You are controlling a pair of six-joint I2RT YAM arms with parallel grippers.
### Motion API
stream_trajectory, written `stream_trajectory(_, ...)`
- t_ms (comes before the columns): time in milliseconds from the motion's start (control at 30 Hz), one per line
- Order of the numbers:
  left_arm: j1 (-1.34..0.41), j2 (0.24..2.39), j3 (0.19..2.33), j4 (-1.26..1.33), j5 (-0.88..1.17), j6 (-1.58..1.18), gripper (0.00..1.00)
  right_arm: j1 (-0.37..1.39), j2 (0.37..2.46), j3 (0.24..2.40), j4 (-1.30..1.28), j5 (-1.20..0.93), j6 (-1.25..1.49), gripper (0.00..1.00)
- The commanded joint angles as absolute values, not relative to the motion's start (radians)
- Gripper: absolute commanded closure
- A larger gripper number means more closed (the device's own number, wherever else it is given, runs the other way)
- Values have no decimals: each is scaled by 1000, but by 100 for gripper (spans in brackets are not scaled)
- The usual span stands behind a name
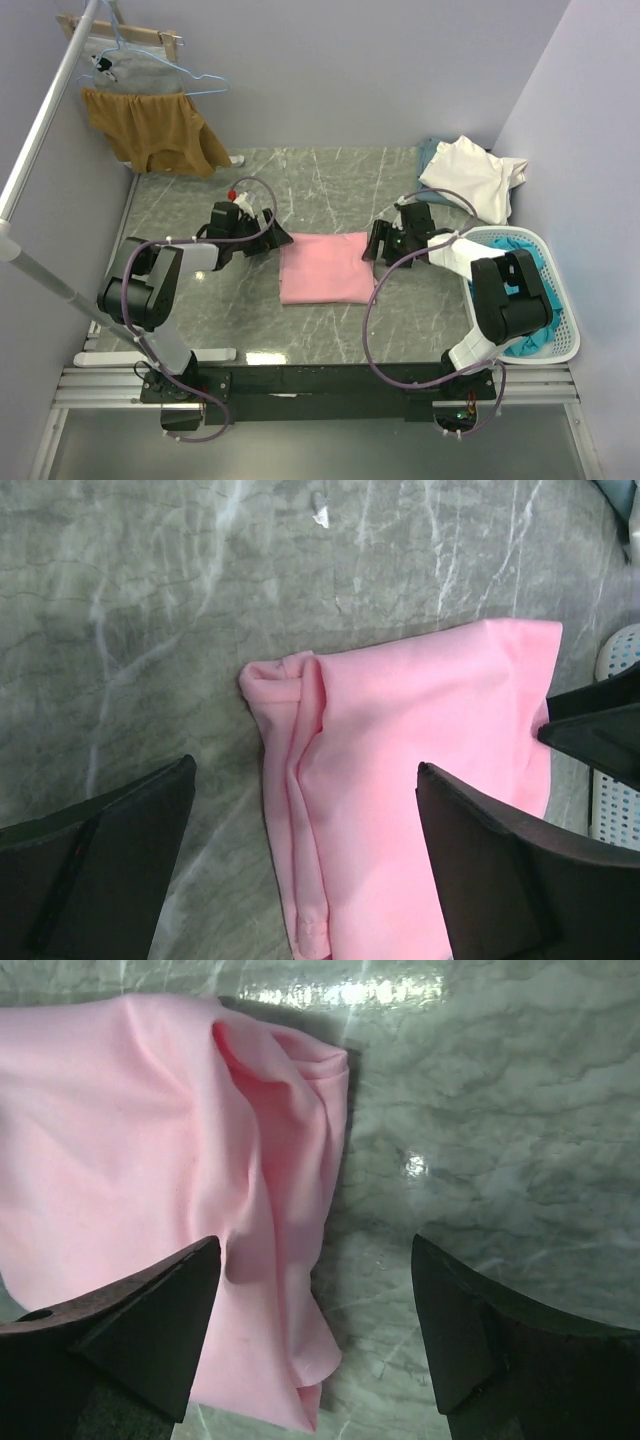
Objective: Fold and stack the t-shirts
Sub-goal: Put the neatly folded tshirt into the corner of the board with the right arm
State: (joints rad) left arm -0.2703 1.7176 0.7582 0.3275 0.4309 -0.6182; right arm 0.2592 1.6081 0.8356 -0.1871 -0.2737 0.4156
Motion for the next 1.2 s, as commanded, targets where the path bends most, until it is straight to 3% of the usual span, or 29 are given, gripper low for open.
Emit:
stream_trajectory(0,-307,1733,712,291,465,-637,1,256,1629,776,-109,-415,474,17)
stream_trajectory(167,-370,1766,686,359,498,-692,0,307,1709,735,30,-563,544,17)
stream_trajectory(433,-431,1813,658,437,506,-756,1,480,1851,781,133,-572,676,18)
stream_trajectory(533,-431,1816,663,427,499,-756,1,494,1888,793,175,-555,718,51)
stream_trajectory(600,-431,1810,673,407,489,-741,1,494,1888,813,161,-534,706,93)
stream_trajectory(633,-430,1806,676,384,477,-735,1,495,1884,842,116,-519,698,100)
stream_trajectory(900,-425,1734,752,226,362,-661,1,451,1744,1051,-204,-252,500,100)
stream_trajectory(1167,-402,1657,804,155,319,-644,1,261,1718,1304,-376,-120,416,100)
